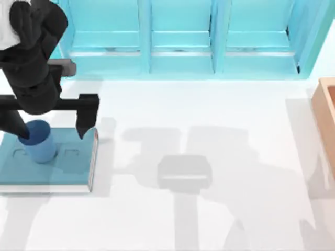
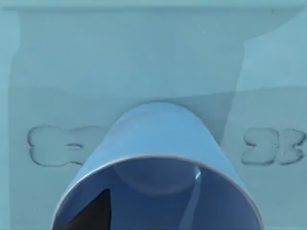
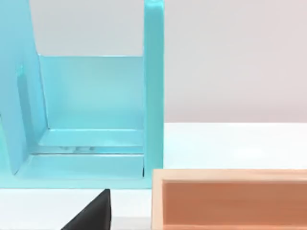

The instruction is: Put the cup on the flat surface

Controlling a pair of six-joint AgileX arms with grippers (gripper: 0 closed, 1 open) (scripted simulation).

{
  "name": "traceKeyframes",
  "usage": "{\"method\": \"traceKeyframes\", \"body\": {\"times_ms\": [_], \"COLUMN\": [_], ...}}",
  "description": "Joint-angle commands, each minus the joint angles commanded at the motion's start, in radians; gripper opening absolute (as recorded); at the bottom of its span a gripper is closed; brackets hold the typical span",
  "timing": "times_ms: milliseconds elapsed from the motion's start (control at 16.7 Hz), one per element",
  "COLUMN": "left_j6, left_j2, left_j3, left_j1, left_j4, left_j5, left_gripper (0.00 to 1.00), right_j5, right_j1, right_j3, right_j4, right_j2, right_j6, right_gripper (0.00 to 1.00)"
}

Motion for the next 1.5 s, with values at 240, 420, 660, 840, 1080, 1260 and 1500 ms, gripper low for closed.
{"method": "traceKeyframes", "body": {"times_ms": [240,420,660,840,1080,1260,1500], "left_j6": [0.0,0.0,0.0,0.0,0.0,0.0,0.0], "left_j2": [0.012,0.012,0.012,0.012,0.012,0.012,0.012], "left_j3": [-0.064,-0.064,-0.064,-0.064,-0.064,-0.064,-0.064], "left_j1": [0.0,0.0,0.0,0.0,0.0,0.0,0.0], "left_j4": [0.067,0.067,0.067,0.067,0.067,0.067,0.067], "left_j5": [0.0,0.0,0.0,0.0,0.0,0.0,0.0], "left_gripper": [1.0,1.0,0.7,0.47,0.17,0.0,0.0], "right_j5": [0.0,0.0,0.0,0.0,0.0,0.0,0.0], "right_j1": [0.0,0.0,0.0,0.0,0.0,0.0,0.0], "right_j3": [0.0,0.0,0.0,0.0,0.0,0.0,0.0], "right_j4": [0.0,0.0,0.0,0.0,0.0,0.0,0.0], "right_j2": [0.0,0.0,0.0,0.0,0.0,0.0,0.0], "right_j6": [0.0,0.0,0.0,0.0,0.0,0.0,0.0], "right_gripper": [1.0,1.0,1.0,1.0,1.0,1.0,1.0]}}
